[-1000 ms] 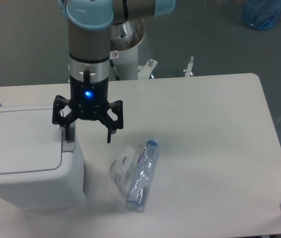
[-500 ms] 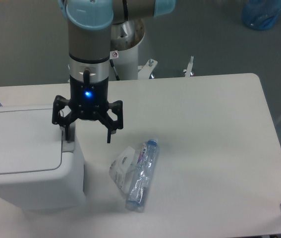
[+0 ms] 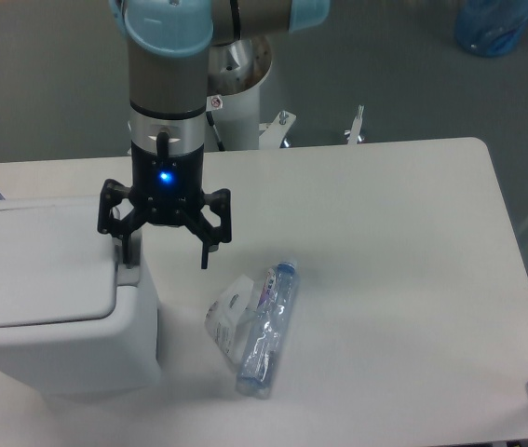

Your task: Open the trash can

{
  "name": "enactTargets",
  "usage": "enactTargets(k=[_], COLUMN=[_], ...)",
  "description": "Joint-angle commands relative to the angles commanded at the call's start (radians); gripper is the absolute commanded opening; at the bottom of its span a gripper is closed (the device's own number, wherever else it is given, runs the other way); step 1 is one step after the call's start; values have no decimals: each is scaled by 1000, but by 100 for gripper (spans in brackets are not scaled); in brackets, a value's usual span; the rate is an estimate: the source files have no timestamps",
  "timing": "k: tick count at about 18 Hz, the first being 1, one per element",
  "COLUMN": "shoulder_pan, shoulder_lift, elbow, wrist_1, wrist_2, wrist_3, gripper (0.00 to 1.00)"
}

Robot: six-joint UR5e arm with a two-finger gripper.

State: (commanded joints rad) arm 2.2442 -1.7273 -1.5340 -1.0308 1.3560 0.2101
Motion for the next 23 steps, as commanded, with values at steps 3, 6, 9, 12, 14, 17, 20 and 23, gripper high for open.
enactTargets(k=[3,6,9,12,14,17,20,23], shoulder_pan=[0,0,2,6,17,35,81,113], shoulder_lift=[0,0,-2,-6,-5,-6,-5,0], elbow=[0,11,49,93,104,107,106,101], wrist_1=[0,0,2,8,8,3,-6,-9], wrist_2=[0,0,2,81,176,308,408,411], wrist_3=[-2,-2,11,29,87,196,320,389], gripper=[100,100,100,100,100,100,100,100])
